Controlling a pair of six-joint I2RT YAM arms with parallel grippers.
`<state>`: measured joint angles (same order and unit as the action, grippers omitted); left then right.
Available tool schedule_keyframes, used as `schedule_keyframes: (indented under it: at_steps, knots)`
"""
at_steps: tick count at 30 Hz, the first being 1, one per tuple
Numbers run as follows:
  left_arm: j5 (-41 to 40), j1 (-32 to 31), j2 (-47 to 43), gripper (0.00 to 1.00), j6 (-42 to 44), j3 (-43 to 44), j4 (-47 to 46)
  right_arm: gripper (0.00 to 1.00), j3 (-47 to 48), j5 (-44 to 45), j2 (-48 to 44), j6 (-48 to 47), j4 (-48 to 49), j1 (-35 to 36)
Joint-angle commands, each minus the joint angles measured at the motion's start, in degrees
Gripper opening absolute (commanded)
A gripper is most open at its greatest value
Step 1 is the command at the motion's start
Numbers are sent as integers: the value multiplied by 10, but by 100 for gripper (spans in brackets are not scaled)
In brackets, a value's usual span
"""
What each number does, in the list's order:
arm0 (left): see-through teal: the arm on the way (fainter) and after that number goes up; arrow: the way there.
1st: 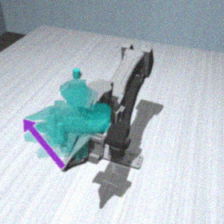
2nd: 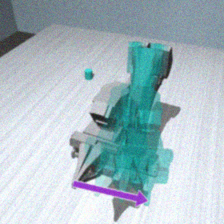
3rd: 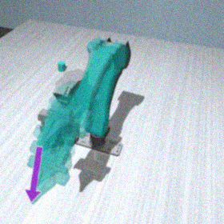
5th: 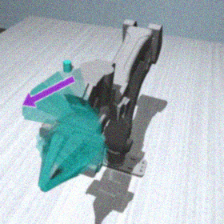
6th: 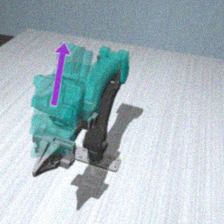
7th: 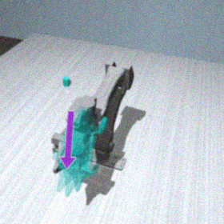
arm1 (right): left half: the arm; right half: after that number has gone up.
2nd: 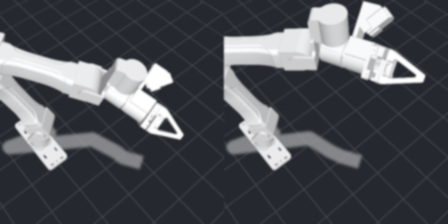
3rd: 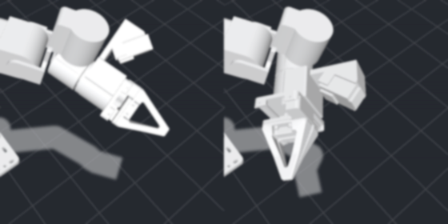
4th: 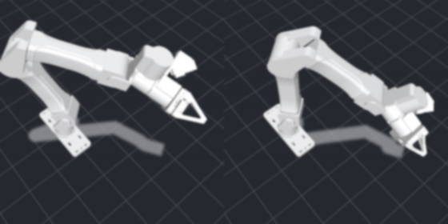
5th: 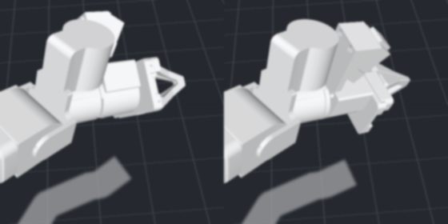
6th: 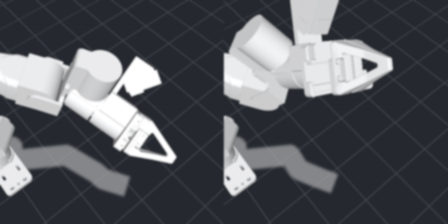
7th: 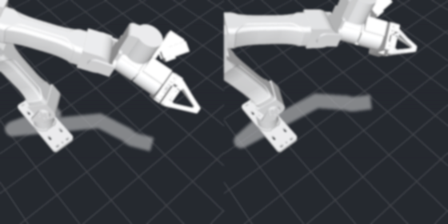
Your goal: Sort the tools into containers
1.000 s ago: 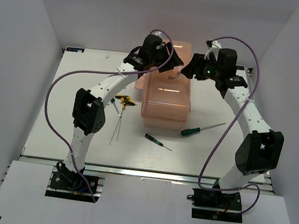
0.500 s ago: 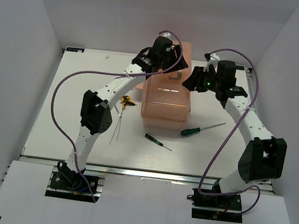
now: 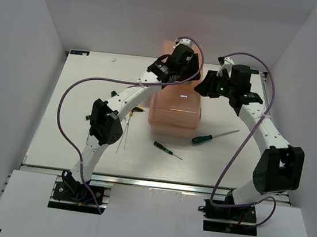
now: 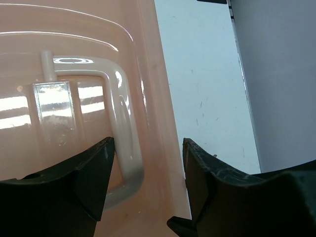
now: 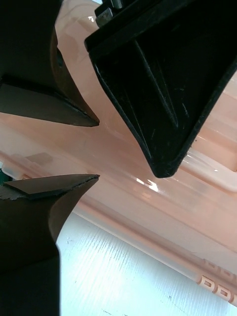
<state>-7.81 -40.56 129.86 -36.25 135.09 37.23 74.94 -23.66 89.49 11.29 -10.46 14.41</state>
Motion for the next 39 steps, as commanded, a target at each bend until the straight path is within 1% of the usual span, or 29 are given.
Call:
schedule_keyframes:
  at_steps: [1, 3, 6, 7, 8, 9, 12, 14, 15, 21, 26, 32, 35, 36, 39]
  knots:
    - [1, -5, 28, 68, 6, -5, 63, 47, -30, -44, -3, 12, -50, 33]
    - [17, -5, 27, 65, -1, -12, 56, 47, -32, -48, -5, 14, -48, 34]
    - [60, -2, 6, 61, -22, -57, 8, 48, -32, -50, -10, 15, -48, 34]
    - [73, 1, 0, 61, -37, -82, -21, 49, -30, -51, -12, 14, -47, 34]
    - [107, 5, -14, 60, -47, -95, -39, 50, -29, -51, -14, 13, -47, 34]
    - [124, 9, -21, 59, -57, -108, -73, 52, -28, -50, -19, 12, -47, 34]
    - [179, 28, -48, 58, -94, -161, -124, 54, -23, -43, -30, 5, -46, 34]
    - [218, 43, -67, 58, -122, -201, -176, 56, -17, -36, -34, 0, -46, 33]
    - [230, 49, -73, 58, -131, -214, -211, 57, -16, -33, -37, -5, -47, 33]
    - [295, 83, -98, 57, -183, -290, -304, 59, -8, -8, -49, -14, -47, 31]
    - [326, 95, -100, 57, -202, -308, -335, 61, 3, 27, -64, -30, -22, 27]
    - [348, 100, -95, 57, -225, -321, -368, 61, 42, 35, -57, -21, 0, 18]
    - [353, 101, -93, 57, -231, -326, -376, 59, 52, 28, -42, -7, 18, 15]
    - [355, 102, -92, 57, -233, -328, -391, 58, 56, 23, -28, 4, 22, 16]
    - [359, 104, -92, 56, -237, -330, -393, 55, 79, 4, 4, 25, 25, 15]
